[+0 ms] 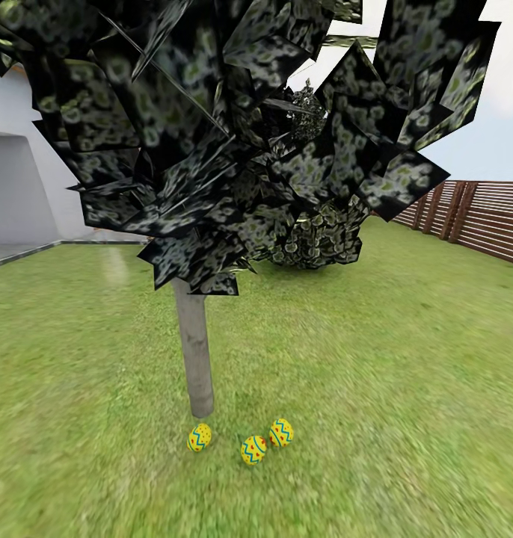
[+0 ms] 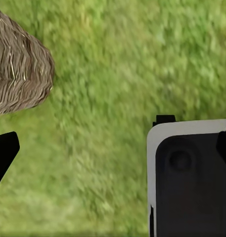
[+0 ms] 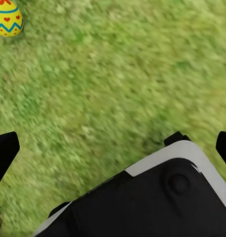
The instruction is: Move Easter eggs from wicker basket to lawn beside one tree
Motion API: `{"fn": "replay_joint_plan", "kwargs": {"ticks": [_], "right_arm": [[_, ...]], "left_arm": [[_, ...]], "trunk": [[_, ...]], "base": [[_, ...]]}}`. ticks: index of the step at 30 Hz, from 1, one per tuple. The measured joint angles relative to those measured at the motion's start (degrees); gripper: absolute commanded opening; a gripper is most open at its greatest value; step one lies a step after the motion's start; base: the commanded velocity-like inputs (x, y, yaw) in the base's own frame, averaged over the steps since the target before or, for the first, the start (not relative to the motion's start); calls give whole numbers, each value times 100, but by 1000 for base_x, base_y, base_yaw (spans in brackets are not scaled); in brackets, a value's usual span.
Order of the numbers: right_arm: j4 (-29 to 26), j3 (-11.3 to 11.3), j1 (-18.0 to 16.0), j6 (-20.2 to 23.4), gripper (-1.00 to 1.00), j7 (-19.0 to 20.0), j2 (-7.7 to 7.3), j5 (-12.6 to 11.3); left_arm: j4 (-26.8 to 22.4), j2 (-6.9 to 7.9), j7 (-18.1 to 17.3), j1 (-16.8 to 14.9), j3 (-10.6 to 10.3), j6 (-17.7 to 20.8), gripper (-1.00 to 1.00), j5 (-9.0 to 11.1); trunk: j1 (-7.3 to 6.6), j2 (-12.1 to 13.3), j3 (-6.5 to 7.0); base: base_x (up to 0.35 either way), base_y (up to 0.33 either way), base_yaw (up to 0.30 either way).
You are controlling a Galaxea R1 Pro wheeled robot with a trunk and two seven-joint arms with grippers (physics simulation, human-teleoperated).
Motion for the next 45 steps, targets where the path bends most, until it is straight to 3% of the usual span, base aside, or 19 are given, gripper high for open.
{"fn": "replay_joint_plan", "kwargs": {"ticks": [38, 45], "right_arm": [[16, 2, 0, 4, 100, 0, -4, 5], [207, 34, 1, 10, 100, 2, 61, 6]], "left_arm": [[-3, -4, 19, 79, -2, 6, 100, -8], [-14, -3, 25, 79, -15, 2, 100, -46]], "trunk": [[0, 0, 0], [0, 0, 0]], "base": [[0, 0, 0], [0, 0, 0]]}}
